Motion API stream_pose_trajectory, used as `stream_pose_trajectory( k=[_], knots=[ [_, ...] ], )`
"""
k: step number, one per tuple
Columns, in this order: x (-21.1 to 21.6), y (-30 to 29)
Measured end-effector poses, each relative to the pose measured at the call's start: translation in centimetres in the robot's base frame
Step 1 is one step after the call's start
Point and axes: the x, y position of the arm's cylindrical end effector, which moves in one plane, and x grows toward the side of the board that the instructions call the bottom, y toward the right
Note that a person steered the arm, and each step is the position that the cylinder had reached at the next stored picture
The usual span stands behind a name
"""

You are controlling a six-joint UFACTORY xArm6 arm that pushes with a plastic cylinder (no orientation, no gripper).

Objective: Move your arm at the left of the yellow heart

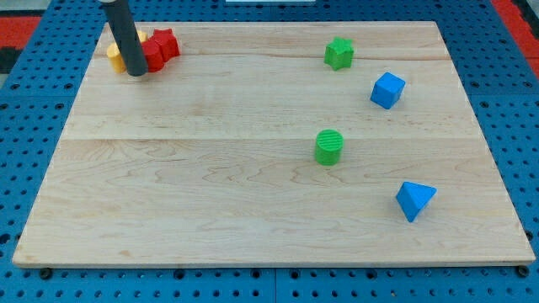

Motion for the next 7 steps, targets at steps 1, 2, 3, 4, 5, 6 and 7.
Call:
stream_pose_trajectory(
  k=[1,2,3,4,5,6,7],
  knots=[
    [0.4,3.3],
    [-0.1,10.0],
    [-0.8,12.0],
    [1.7,9.7],
    [4.1,3.0],
    [4.0,-4.7],
    [2.0,-9.9]
  ],
)
